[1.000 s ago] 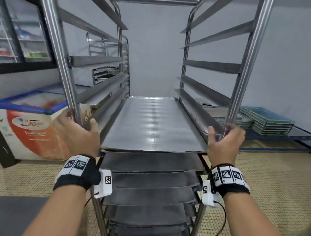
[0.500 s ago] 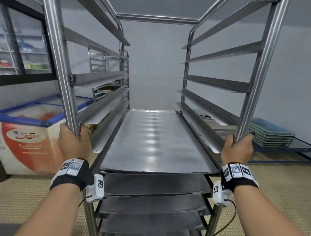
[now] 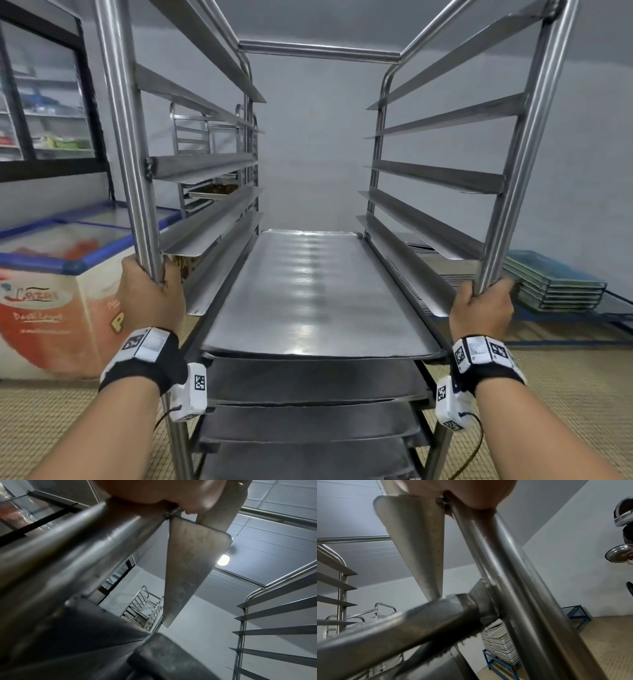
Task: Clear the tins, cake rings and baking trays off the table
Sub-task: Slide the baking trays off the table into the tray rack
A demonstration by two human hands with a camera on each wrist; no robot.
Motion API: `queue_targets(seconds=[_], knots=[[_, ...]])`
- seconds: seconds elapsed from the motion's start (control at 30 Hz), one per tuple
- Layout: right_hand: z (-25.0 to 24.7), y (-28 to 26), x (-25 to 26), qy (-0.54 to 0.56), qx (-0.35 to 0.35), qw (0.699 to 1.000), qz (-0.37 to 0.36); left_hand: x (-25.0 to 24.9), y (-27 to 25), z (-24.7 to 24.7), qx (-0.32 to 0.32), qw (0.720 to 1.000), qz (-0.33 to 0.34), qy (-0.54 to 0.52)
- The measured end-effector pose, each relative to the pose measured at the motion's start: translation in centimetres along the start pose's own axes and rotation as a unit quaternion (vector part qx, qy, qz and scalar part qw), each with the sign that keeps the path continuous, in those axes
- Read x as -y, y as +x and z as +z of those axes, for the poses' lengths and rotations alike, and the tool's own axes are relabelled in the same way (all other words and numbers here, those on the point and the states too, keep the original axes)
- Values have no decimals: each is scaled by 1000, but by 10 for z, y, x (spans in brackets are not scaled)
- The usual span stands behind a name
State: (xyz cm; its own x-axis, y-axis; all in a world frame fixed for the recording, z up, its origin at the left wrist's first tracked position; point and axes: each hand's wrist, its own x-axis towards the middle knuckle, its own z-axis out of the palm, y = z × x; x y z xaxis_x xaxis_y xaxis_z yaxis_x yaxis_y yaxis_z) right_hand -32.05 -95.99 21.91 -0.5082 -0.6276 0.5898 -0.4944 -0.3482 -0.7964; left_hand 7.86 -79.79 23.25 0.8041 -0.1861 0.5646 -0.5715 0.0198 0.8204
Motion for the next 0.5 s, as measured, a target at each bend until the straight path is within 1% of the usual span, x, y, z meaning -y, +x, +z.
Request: queue_targets(seconds=[0.37,0.5], knots=[[79,43,-15,37,7,999,-2,28,41,94,-13,999,21,26],[109,60,-23,33,16,999,-8,33,56,126,-16,999,27,24]])
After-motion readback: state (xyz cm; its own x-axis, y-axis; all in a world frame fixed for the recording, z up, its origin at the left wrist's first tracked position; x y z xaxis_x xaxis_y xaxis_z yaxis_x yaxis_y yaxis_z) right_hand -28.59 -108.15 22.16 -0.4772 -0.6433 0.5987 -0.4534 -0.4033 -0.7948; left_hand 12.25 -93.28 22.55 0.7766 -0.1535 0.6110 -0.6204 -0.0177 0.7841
